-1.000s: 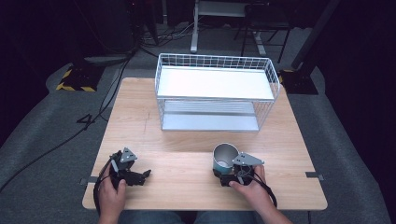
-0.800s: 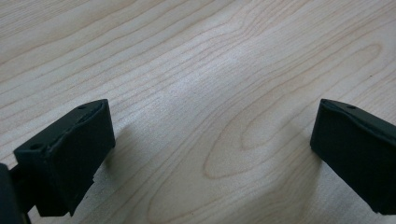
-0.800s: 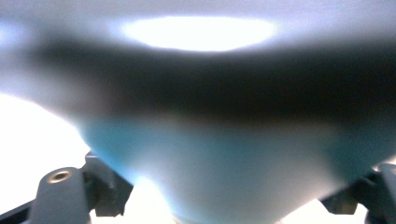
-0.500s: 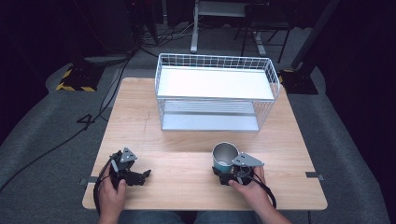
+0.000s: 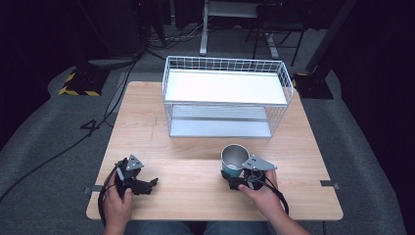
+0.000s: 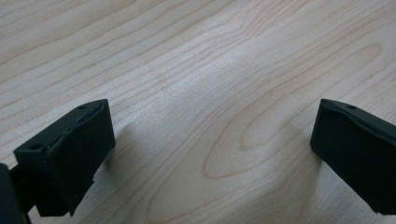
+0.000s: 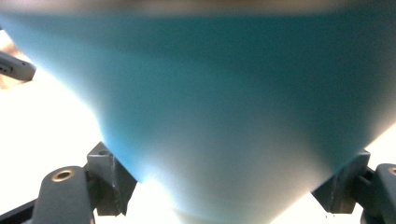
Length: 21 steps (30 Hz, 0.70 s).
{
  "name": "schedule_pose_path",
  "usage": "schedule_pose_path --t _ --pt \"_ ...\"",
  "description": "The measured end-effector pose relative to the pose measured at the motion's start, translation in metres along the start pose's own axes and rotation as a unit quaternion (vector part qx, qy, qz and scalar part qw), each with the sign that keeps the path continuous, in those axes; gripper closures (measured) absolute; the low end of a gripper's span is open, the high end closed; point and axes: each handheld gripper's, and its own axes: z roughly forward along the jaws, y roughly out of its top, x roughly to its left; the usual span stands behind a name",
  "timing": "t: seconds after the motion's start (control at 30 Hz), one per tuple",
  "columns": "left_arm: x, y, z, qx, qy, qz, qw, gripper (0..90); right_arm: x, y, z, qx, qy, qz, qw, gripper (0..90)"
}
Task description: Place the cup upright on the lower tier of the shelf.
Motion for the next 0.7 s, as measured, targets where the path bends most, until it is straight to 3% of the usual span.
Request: schedule_pose_path --t 0.7 --pt "0.000 0.000 0.000 0.000 0.000 0.000 1.0000 0.2 -0.026 0.047 0.025 -0.001 -0.018 0.037 0.9992 22.6"
